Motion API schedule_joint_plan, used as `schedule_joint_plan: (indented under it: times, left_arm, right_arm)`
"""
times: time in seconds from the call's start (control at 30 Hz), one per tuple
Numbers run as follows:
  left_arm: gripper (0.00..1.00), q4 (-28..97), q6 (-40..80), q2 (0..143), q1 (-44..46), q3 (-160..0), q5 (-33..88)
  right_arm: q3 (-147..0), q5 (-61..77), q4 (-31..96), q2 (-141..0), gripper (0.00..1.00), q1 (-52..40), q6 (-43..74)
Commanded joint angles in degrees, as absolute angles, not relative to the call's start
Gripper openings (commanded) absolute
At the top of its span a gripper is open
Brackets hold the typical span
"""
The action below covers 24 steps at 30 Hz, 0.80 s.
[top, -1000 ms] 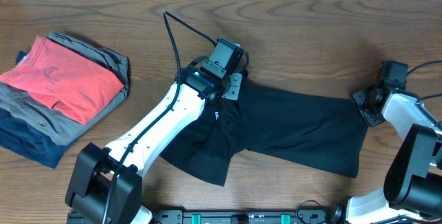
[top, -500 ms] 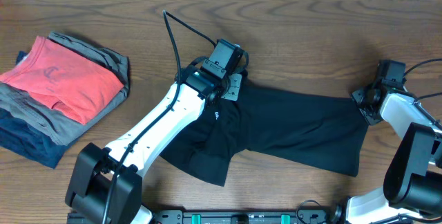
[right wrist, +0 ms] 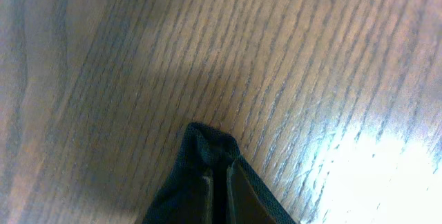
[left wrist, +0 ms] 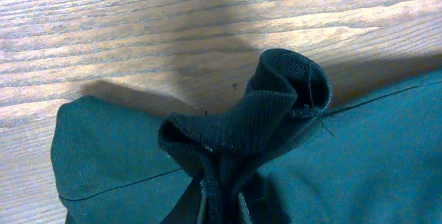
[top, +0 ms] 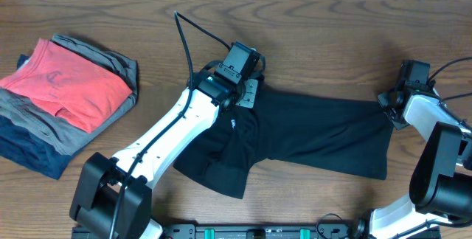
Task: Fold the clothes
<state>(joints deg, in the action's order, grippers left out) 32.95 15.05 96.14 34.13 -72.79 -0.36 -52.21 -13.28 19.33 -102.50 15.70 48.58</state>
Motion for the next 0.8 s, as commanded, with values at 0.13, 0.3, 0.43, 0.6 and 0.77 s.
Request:
schedule_joint_plan:
  times: [0.13,0.3,0.43,0.6,0.77]
  left_arm:
    - [0.10,33.7,14.9,94.0,33.8,-73.6,-0.5]
    - [0.09,36.9,14.9,87.4,33.4,-74.0,-0.5]
    - [0.09,40.7,14.9,78.3,33.0,-74.0,-0.4]
    - [0.09,45.7,15.4,65.7,33.0,-74.1,-0.4]
    - [0.06,51.5,15.6,53.2,33.0,-75.6,3.9]
  right_arm:
    - [-50.0,-2.7,26.9,-101.9,0.01,16.2,42.2]
    - [-53.1,-2.5,35.9,-90.2,0.01,17.6,36.1]
    - [-58.0,-2.5,45.4,-79.6,0.01,18.6,30.1]
    - [-64.4,-1.5,56.5,-69.1,0.01,20.3,26.5]
    - [-71.9,1.9,65.8,-61.2,0.01,23.1,22.9]
